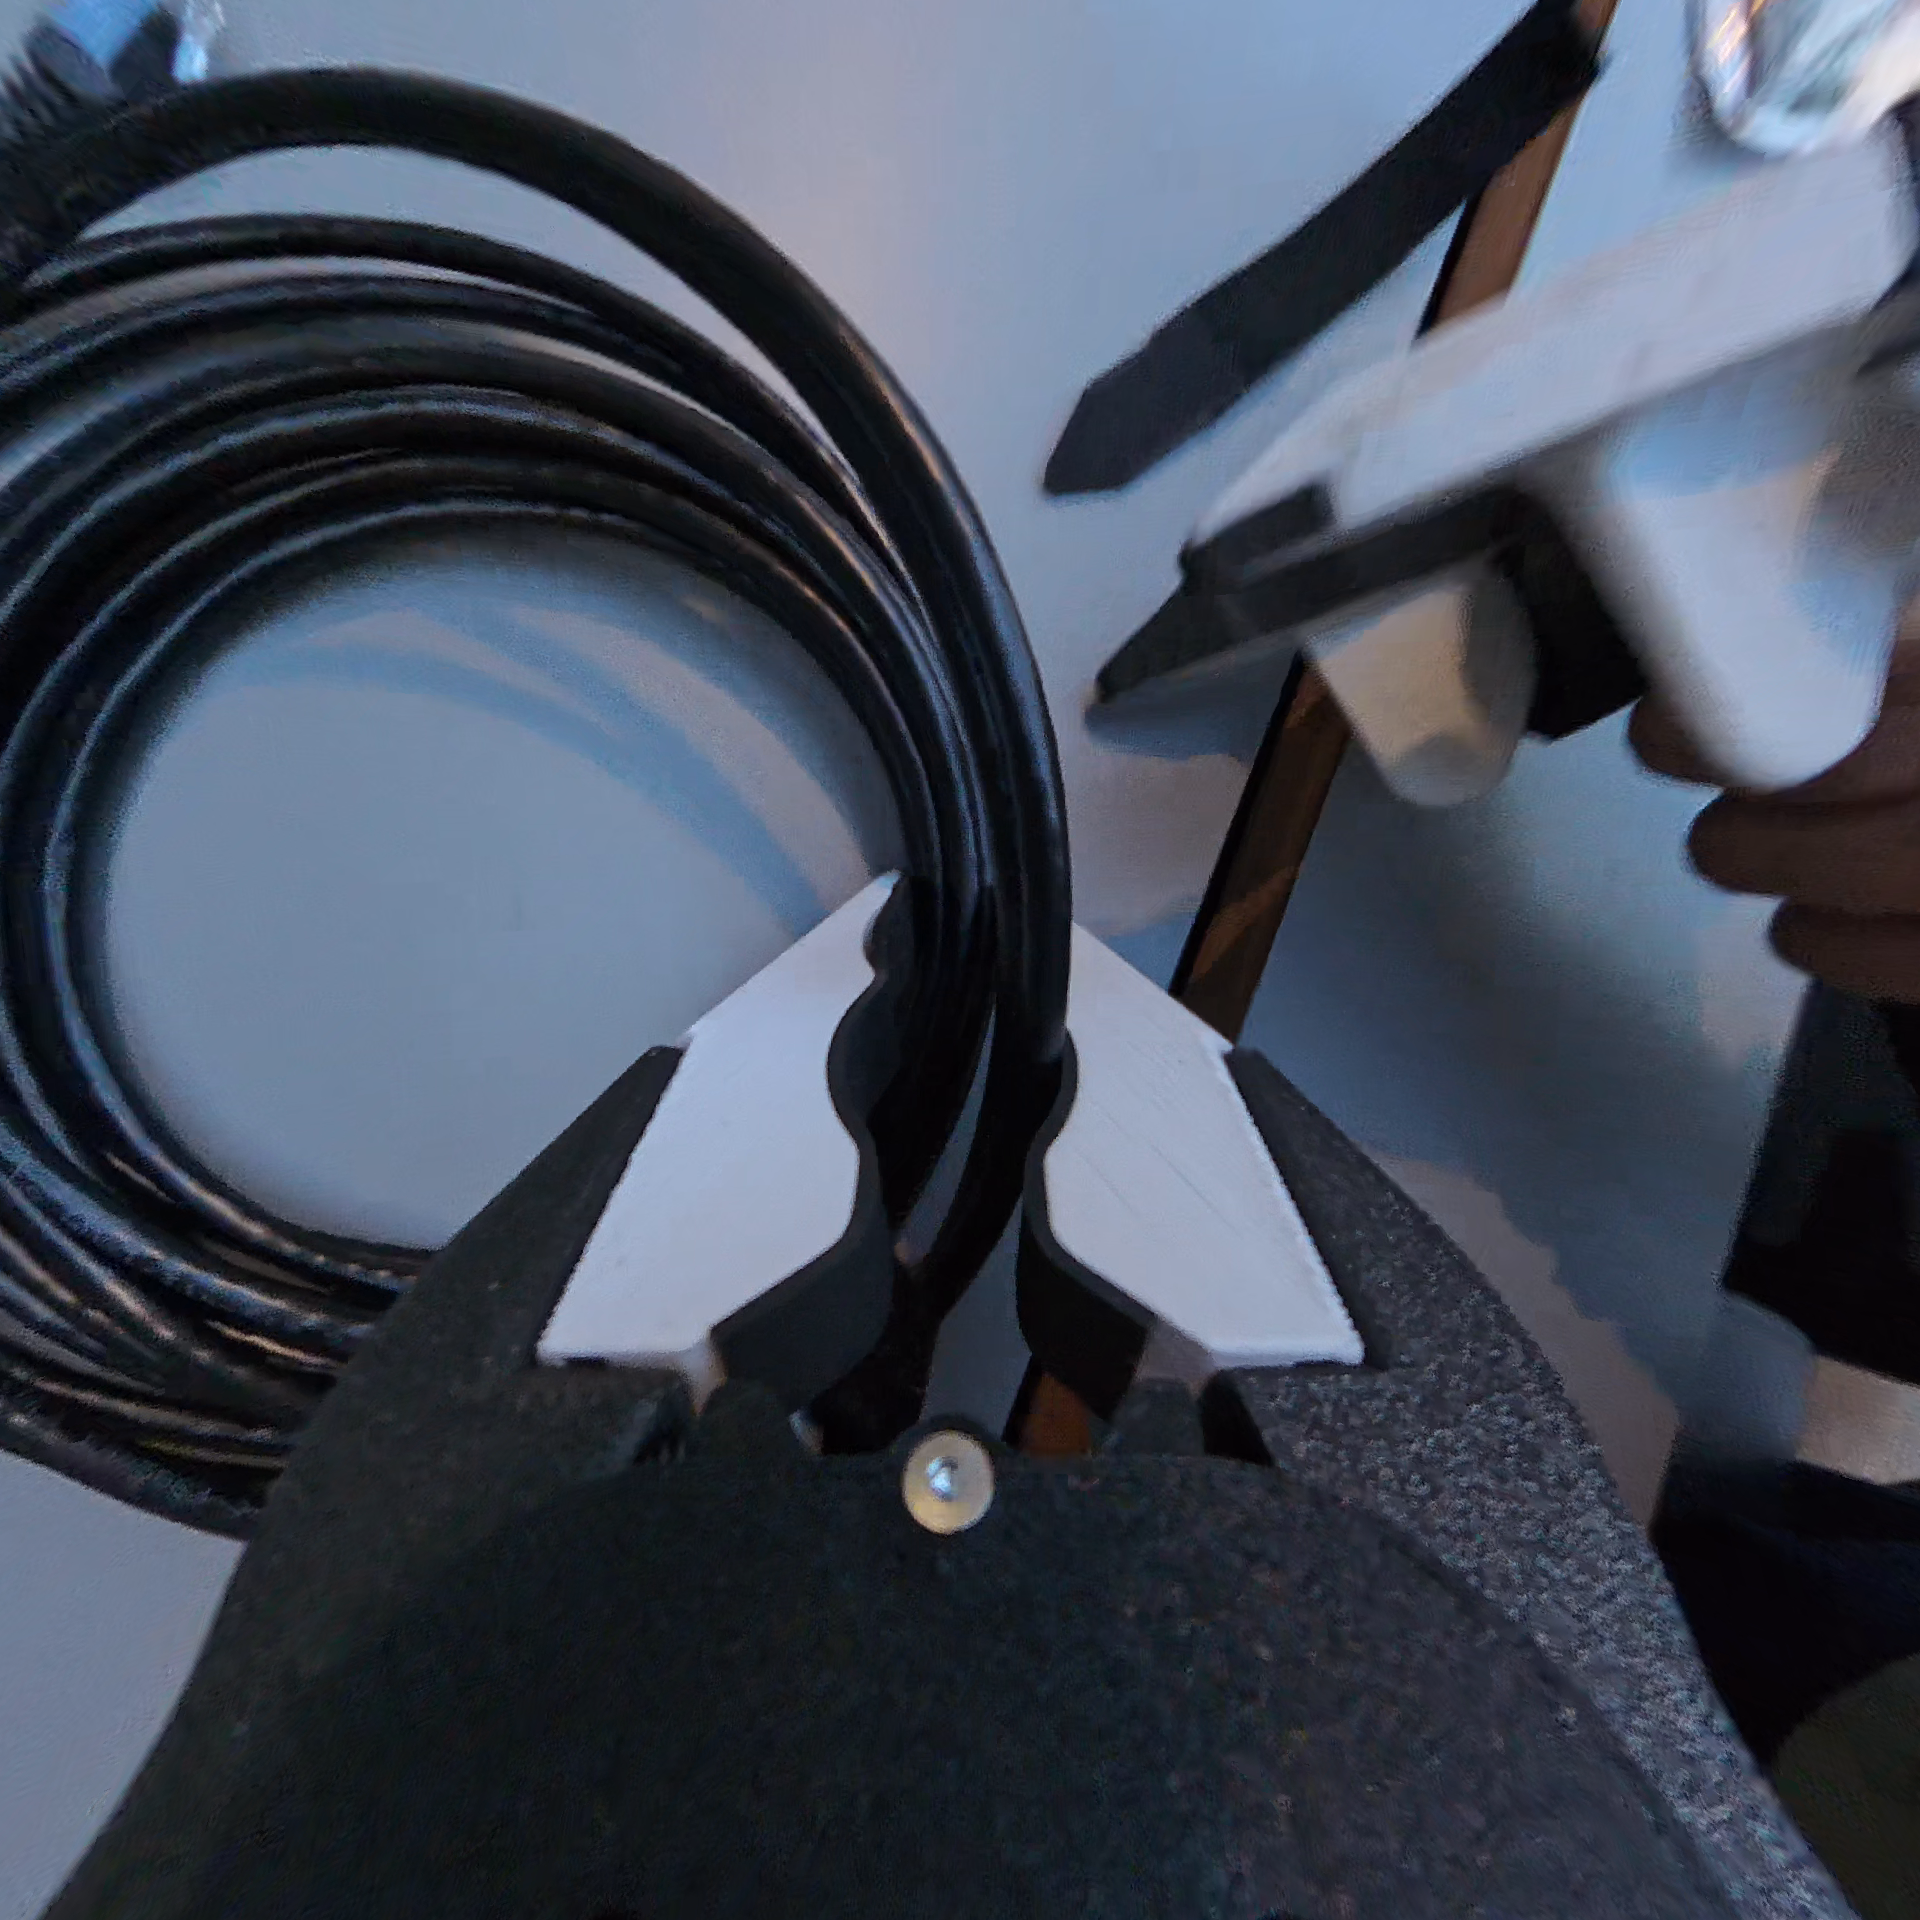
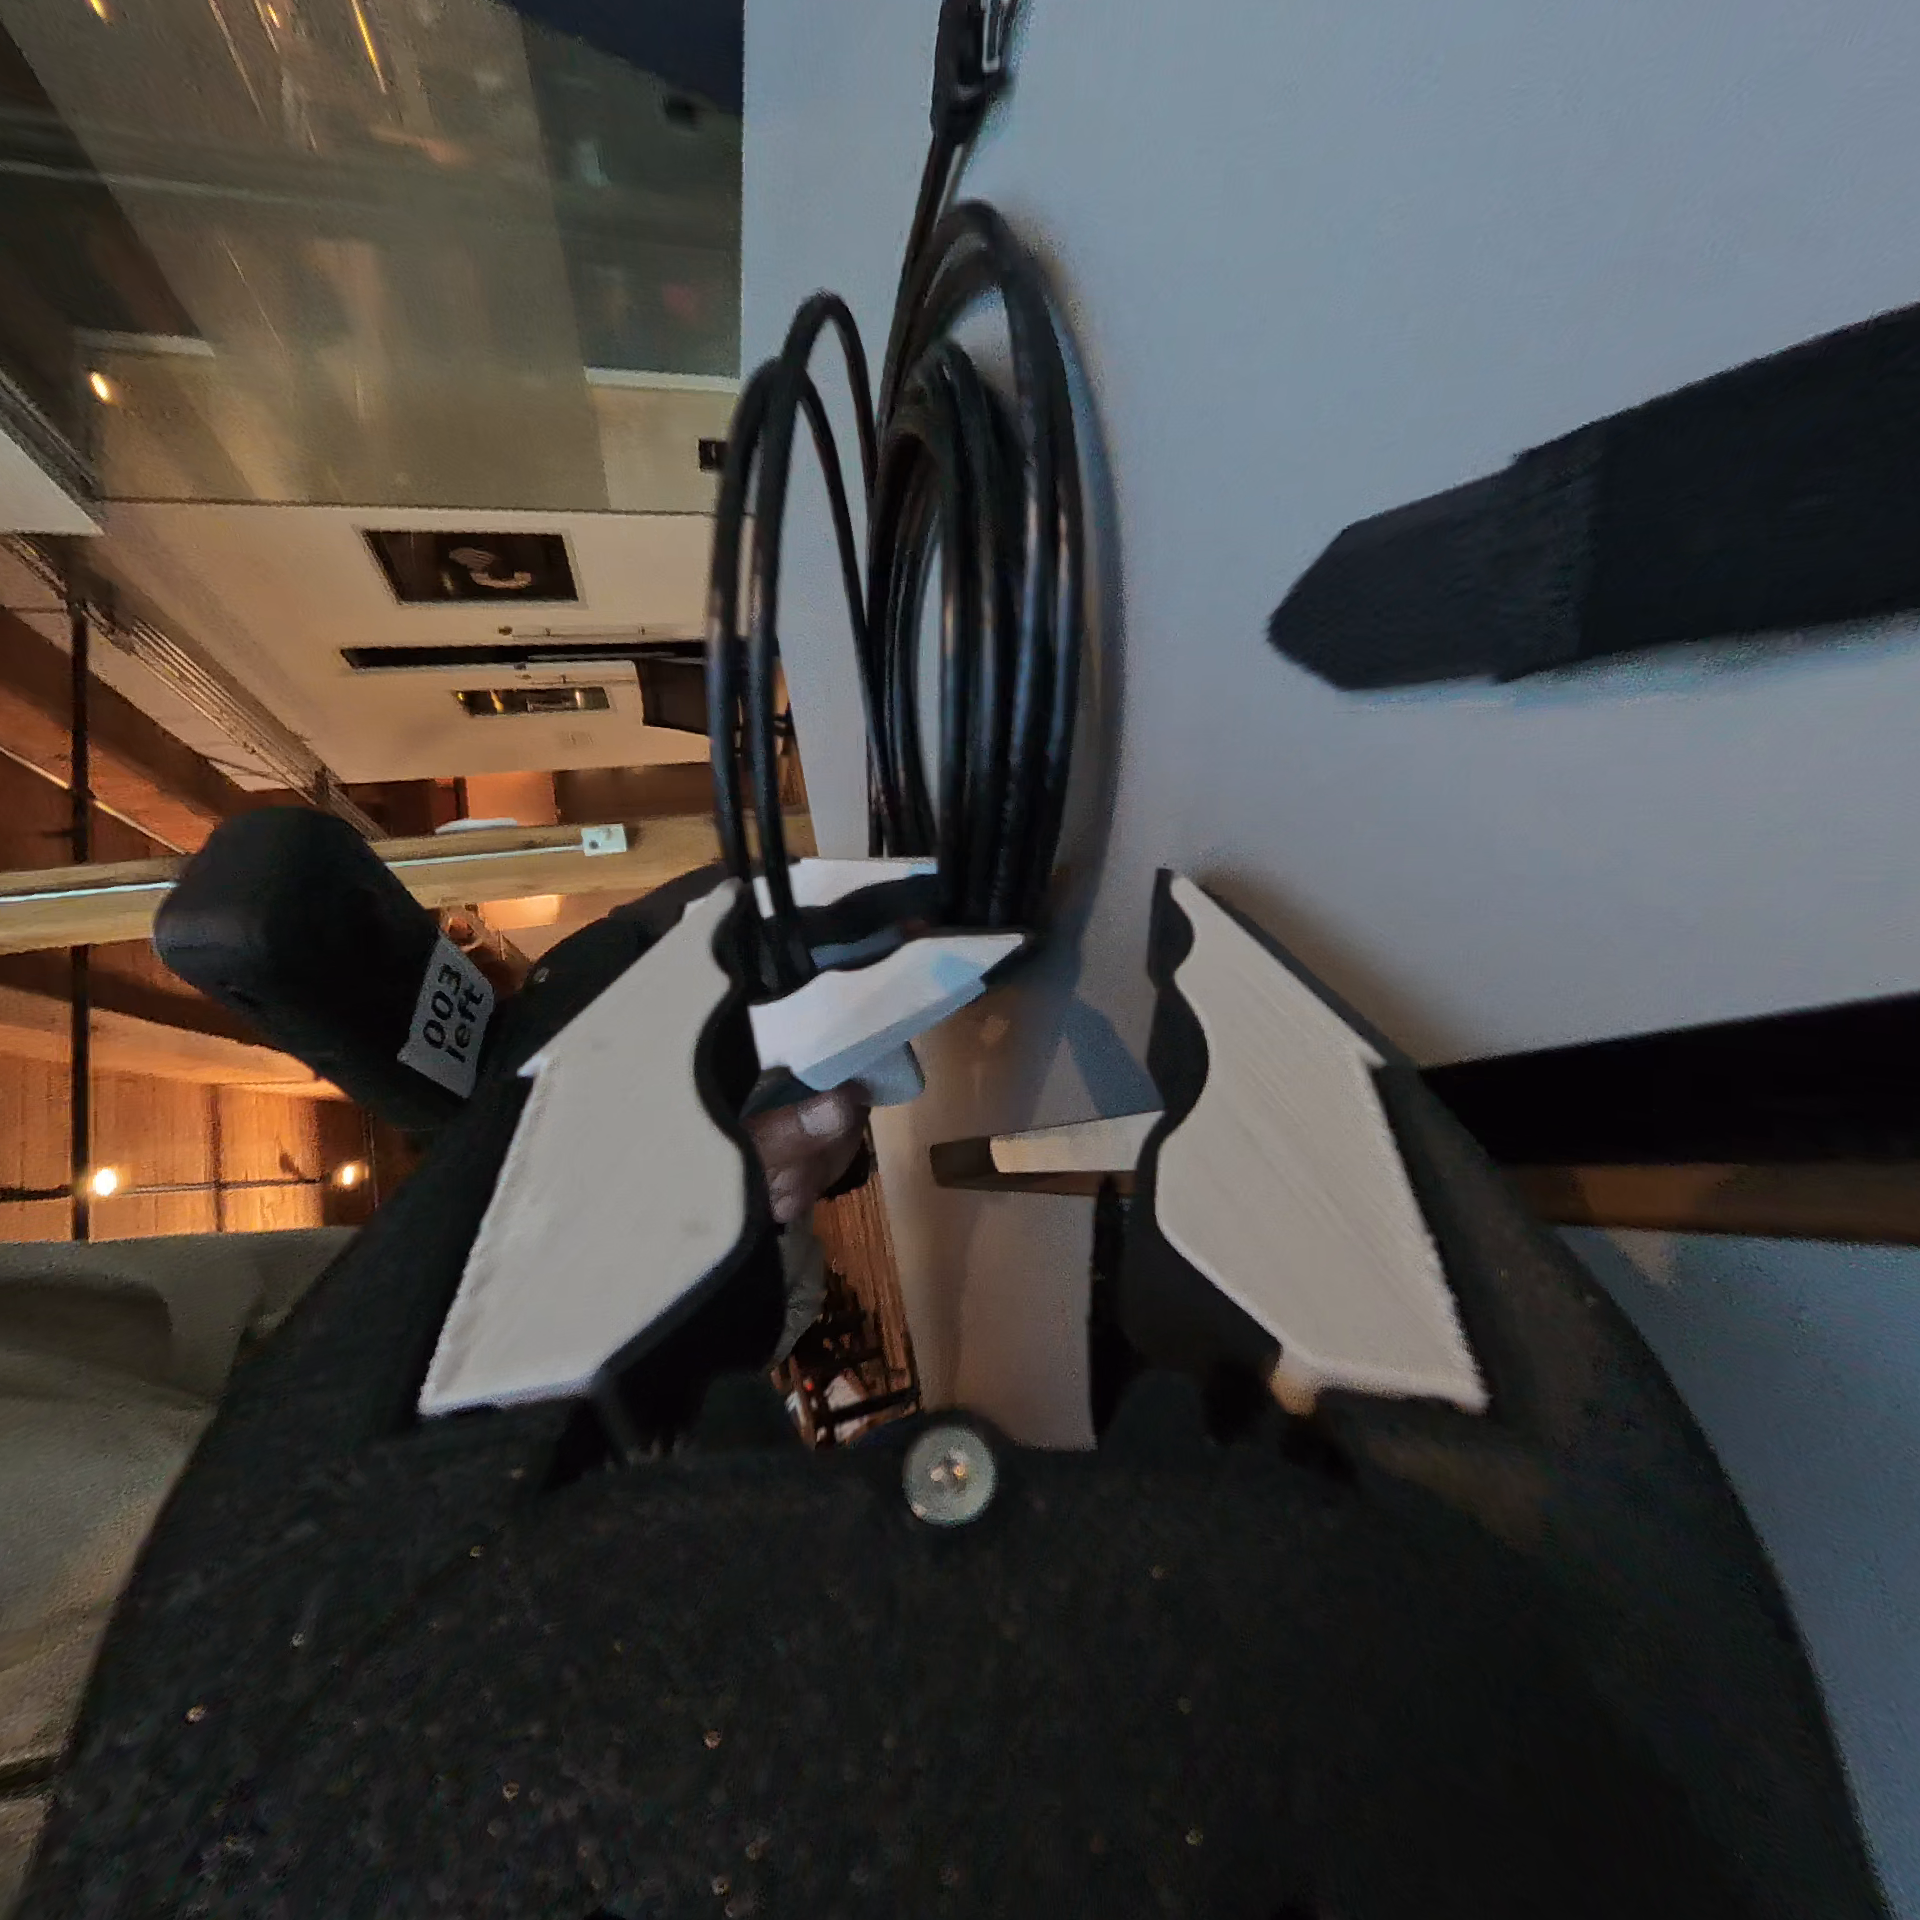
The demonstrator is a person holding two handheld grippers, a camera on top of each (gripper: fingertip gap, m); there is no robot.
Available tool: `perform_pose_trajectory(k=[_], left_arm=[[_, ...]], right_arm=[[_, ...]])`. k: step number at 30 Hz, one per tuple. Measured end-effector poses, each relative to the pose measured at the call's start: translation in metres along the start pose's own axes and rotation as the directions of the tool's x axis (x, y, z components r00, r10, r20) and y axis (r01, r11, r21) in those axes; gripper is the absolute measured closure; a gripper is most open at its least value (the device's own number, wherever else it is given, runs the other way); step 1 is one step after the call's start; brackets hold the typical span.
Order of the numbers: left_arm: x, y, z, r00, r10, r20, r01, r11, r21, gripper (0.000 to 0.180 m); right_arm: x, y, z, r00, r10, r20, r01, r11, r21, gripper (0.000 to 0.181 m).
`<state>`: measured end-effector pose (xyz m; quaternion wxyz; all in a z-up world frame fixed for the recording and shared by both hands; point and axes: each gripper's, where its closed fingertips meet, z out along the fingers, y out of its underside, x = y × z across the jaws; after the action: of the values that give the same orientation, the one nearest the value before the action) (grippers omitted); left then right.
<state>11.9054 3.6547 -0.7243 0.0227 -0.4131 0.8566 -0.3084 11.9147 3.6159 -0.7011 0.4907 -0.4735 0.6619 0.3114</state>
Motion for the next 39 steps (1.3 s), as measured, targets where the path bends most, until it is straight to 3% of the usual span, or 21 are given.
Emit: perform_pose_trajectory(k=[4, 7, 9, 13, 15, 17, 21, 27, 30, 34, 36, 39], left_arm=[[0.003, -0.018, -0.021, 0.996, -0.064, -0.068, 0.071, 0.992, 0.105, 0.166], [0.003, -0.018, -0.031, 0.996, -0.042, -0.077, 0.050, 0.993, 0.107, 0.166], [0.001, -0.014, -0.031, 1.000, 0.023, -0.020, -0.022, 0.996, 0.082, 0.165], [0.012, -0.011, -0.031, 0.989, 0.148, 0.014, -0.148, 0.989, 0.004, 0.159], [0.017, -0.011, -0.034, 0.979, 0.198, 0.038, -0.198, 0.980, -0.013, 0.135], [0.026, -0.015, -0.042, 0.981, 0.191, -0.003, -0.191, 0.981, 0.009, 0.127], [0.041, -0.034, -0.053, 0.980, 0.100, -0.171, -0.085, 0.992, 0.092, 0.128], [0.085, -0.056, -0.004, 0.933, 0.302, -0.195, -0.286, 0.952, 0.104, 0.120], [0.093, -0.058, 0.030, 0.920, 0.375, -0.119, -0.371, 0.927, 0.048, 0.127], [0.097, -0.047, 0.056, 0.907, 0.415, -0.076, -0.420, 0.905, -0.064, 0.163], [0.095, -0.043, 0.062, 0.907, 0.417, -0.052, -0.420, 0.901, -0.106, 0.165], [0.093, -0.042, 0.066, 0.921, 0.388, -0.044, -0.391, 0.912, -0.122, 0.167]], right_arm=[[-0.017, 0.009, 0.034, 0.998, 0.017, 0.054, -0.015, 0.999, -0.041, 0.087], [-0.049, 0.008, 0.051, 0.973, 0.049, 0.225, -0.034, 0.997, -0.069, 0.111], [-0.047, 0.010, 0.057, 0.989, -0.004, 0.149, 0.018, 0.996, -0.092, 0.113], [-0.032, 0.007, 0.044, 0.989, -0.140, -0.043, 0.135, 0.985, -0.111, 0.161], [-0.030, 0.002, 0.028, 0.987, -0.140, -0.081, 0.131, 0.985, -0.114, 0.164], [-0.025, -0.005, 0.008, 0.979, -0.166, -0.118, 0.153, 0.982, -0.113, 0.164], [-0.018, -0.025, -0.021, 0.978, -0.165, -0.130, 0.155, 0.985, -0.081, 0.164], [0.006, -0.054, -0.055, 0.974, -0.139, -0.181, 0.139, 0.990, -0.012, 0.165], [0.021, -0.055, -0.062, 0.964, -0.154, -0.216, 0.147, 0.988, -0.049, 0.165], [0.039, -0.061, -0.073, 0.924, -0.214, -0.316, 0.197, 0.977, -0.084, 0.156], [0.044, -0.070, -0.092, 0.886, -0.251, -0.389, 0.242, 0.967, -0.073, 0.144], [0.041, -0.085, -0.131, 0.849, -0.288, -0.443, 0.305, 0.952, -0.034, 0.141]])
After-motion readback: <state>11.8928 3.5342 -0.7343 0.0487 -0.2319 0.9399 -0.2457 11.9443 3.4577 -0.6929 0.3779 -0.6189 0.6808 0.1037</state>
